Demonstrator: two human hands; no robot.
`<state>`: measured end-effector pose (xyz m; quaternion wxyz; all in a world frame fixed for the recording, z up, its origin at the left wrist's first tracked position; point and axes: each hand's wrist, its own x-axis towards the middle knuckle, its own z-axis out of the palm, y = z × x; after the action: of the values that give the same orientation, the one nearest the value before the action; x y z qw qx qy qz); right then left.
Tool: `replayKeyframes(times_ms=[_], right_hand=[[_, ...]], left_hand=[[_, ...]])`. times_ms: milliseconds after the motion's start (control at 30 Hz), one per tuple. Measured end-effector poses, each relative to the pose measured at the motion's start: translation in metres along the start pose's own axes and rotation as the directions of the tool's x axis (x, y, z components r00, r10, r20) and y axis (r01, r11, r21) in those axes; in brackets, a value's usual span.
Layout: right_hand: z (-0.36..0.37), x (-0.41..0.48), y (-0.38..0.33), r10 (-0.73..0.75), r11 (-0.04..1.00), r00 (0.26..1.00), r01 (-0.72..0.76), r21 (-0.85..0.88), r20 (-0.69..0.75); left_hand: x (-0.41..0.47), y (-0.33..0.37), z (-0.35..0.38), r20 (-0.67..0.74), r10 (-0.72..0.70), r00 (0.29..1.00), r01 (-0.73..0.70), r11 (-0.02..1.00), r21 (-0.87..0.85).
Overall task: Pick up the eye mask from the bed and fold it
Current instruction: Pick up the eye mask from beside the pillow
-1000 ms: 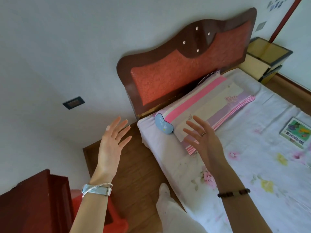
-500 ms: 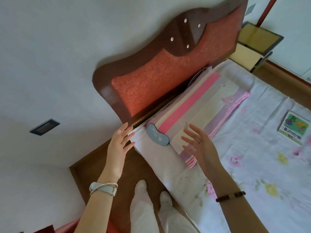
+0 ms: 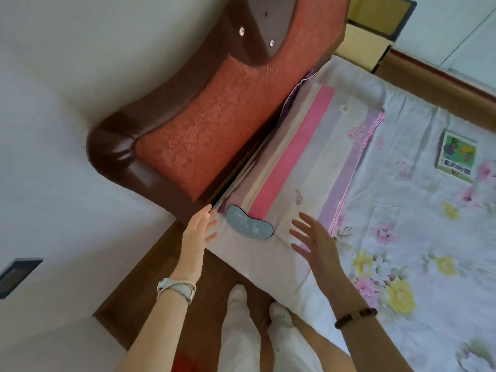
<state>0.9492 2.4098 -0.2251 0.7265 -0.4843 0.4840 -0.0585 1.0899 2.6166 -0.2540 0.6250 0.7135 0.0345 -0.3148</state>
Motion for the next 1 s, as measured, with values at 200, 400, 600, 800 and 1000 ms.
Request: replayKeyframes(times_ms=[200, 400, 600, 800, 1000], right_hand=[[0.031, 0.045, 0.058, -0.045, 0.992, 0.991, 0.03, -0.119, -0.13], [0.046, 0.106, 0.13, -0.045, 0.986, 0.982, 0.014, -0.164, -0.182], [0.044, 0.157, 0.186, -0.029, 0.986, 0.972, -0.01, -0.169, -0.232], [0.05, 0.176, 0.216, -0.147, 0.976, 0.955, 0.097, -0.197, -0.259], [0.049, 0.185, 0.23, -0.17, 0.967, 0.928, 0.091, -0.239, -0.332]], left_hand=[[0.066, -0.046, -0.015, 0.042, -0.049, 0.998, 0.043, 0.992, 0.116], [0.127, -0.13, -0.012, 0.043, -0.116, 0.992, 0.109, 0.983, 0.148], [0.172, -0.196, -0.001, -0.027, -0.135, 0.99, 0.137, 0.984, 0.11], [0.194, -0.216, 0.01, -0.011, -0.058, 0.998, 0.059, 0.991, 0.124], [0.198, -0.213, 0.015, -0.045, -0.033, 0.998, 0.039, 0.99, 0.139]])
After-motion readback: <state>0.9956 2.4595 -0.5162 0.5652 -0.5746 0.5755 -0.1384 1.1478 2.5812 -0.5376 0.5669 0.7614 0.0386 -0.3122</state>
